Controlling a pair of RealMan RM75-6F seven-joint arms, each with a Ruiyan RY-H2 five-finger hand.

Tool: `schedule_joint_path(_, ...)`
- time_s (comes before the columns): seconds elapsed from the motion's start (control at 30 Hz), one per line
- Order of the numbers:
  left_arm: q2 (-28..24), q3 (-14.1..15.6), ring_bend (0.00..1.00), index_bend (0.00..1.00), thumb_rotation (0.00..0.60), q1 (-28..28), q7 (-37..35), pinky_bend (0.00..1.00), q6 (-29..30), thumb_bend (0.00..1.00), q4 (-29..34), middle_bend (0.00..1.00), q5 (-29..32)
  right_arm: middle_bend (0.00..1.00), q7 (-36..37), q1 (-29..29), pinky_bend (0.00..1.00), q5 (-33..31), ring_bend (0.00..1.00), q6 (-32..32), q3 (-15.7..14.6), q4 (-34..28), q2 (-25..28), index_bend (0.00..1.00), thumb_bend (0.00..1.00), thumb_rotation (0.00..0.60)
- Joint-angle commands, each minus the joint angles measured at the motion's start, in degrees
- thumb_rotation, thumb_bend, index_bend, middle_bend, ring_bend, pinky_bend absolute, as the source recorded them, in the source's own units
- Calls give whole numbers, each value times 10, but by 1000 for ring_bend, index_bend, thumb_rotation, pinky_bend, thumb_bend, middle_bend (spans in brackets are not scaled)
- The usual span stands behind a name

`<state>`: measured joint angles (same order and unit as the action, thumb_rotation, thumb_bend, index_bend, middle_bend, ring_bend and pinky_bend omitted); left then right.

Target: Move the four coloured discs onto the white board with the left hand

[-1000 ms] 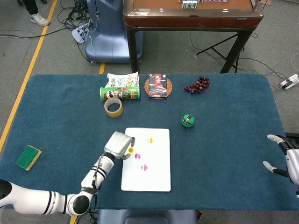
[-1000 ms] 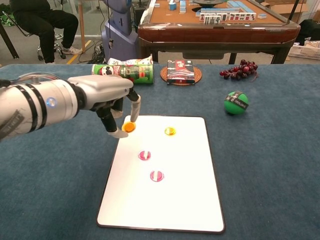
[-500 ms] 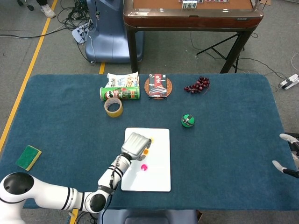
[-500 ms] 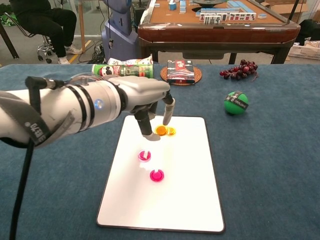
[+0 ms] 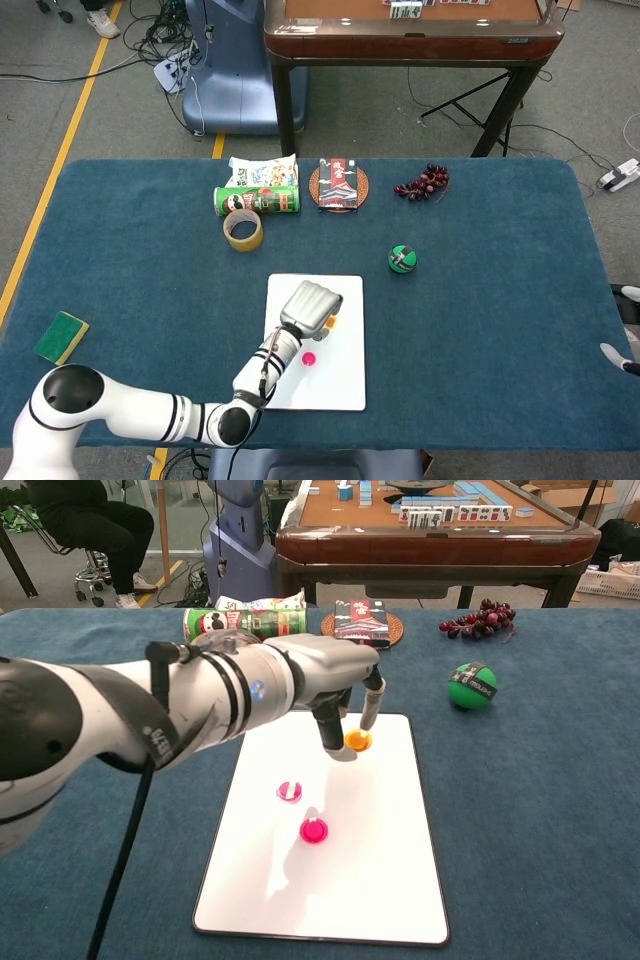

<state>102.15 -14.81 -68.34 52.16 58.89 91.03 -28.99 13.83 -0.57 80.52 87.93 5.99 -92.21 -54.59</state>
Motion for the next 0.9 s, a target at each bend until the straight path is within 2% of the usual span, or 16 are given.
schedule_joint_path(0.03,10,-4,1000,623,600,-10,-3,1000,-4,266,-15,1000,5,293,1,-1,479,-2,286,1,2,1,0,248,0,600)
schedule_joint_path(0.33,24,-23,1000,623,600,-36,-3,1000,-5,267,-32,1000,20,293,4,-4,479,-7,286,-1,5,1,1,248,0,600)
schedule_joint_path(0.9,53,-20,1000,606,600,-56,-7,1000,-7,267,-88,1000,33,293,6,-5,479,-7,286,-5,7,1,1,248,0,600)
